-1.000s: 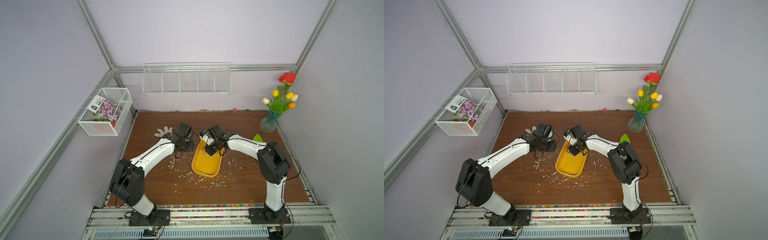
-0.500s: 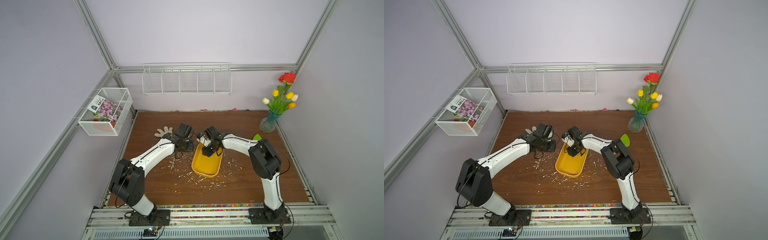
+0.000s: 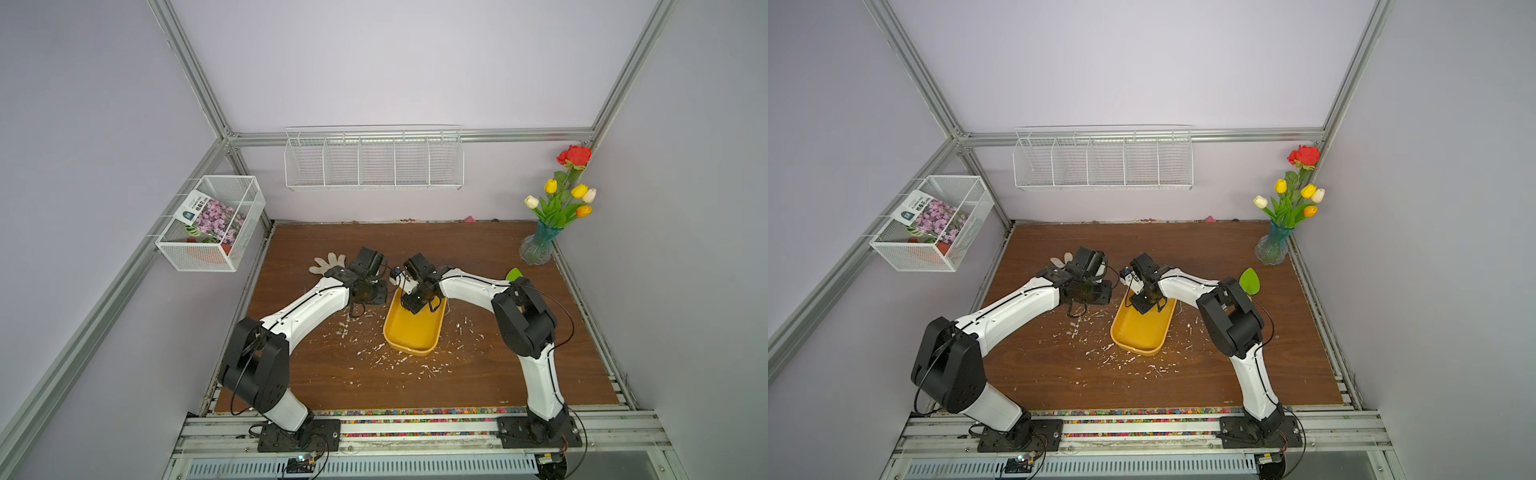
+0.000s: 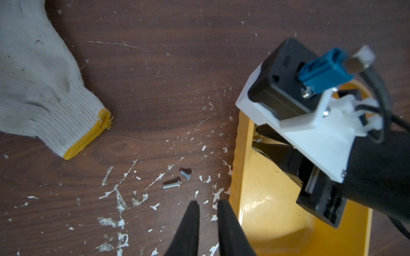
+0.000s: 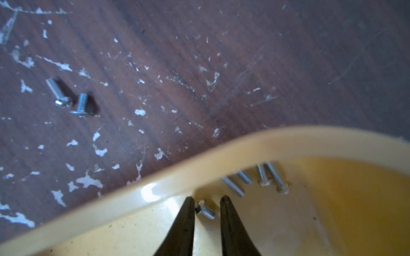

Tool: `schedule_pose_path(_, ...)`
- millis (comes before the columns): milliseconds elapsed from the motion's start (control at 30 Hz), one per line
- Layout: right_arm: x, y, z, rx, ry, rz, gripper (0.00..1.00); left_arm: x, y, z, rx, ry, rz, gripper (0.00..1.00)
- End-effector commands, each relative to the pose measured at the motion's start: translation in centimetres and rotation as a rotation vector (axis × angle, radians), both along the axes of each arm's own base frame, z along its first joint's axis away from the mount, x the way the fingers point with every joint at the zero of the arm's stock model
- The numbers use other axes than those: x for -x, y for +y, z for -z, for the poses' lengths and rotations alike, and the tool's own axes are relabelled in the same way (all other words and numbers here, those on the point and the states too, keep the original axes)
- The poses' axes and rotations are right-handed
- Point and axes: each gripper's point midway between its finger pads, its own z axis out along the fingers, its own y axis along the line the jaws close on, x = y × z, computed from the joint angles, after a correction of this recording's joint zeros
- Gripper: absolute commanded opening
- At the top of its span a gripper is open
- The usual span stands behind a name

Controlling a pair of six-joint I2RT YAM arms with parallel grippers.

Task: Take out the screws from the storage box
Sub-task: Pick up the screw from the storage box.

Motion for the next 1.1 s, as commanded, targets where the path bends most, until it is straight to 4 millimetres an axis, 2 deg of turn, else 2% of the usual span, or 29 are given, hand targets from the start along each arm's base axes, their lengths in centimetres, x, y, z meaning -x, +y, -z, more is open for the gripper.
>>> schedule_pose_path(0, 2.0, -2.4, 3.1, 0.143, 0.071, 0.003, 0.24, 0.0, 0.0, 0.6, -0.004, 0.01, 0.001, 0.21)
schedule_pose_path(267, 3.0, -3.2, 4.4, 0.197, 0.084, -0.007, 0.07, -0.1, 0.0, 0.6, -0.008, 0.01, -0.001, 0.2)
schedule_pose_path(367, 3.0, -3.2, 4.4, 0.201, 0.08, -0.004, 0.0, 0.0, 0.1, 0.5, -0.007, 0.009, -0.001, 0.2)
schedule_pose_path(433, 2.9, -3.1, 4.1, 0.194, 0.07, 0.002, 0.0, 0.0, 0.0, 0.6, -0.006, 0.011, -0.003, 0.19)
schedule_pose_path(533, 2.4, -2.4, 2.7, 0.148, 0.05, 0.02, 0.0, -0.1, 0.0, 0.6, -0.006, 0.012, -0.002, 0.19)
schedule_pose_path(700, 1.7, -1.8, -1.1, 0.046, 0.021, 0.078, 0.0, -0.5, -0.4, -0.3, 0.007, -0.004, 0.005, 0.22)
schedule_pose_path(933, 0.7, -2.5, -4.7, -0.056, 0.0, 0.155, 0.0, -1.1, -1.3, -1.4, 0.041, -0.021, 0.026, 0.25)
schedule_pose_path(1067, 0.8, -3.5, -7.7, -0.102, -0.026, 0.193, 0.0, -1.1, -2.0, -2.3, 0.069, -0.036, 0.059, 0.26)
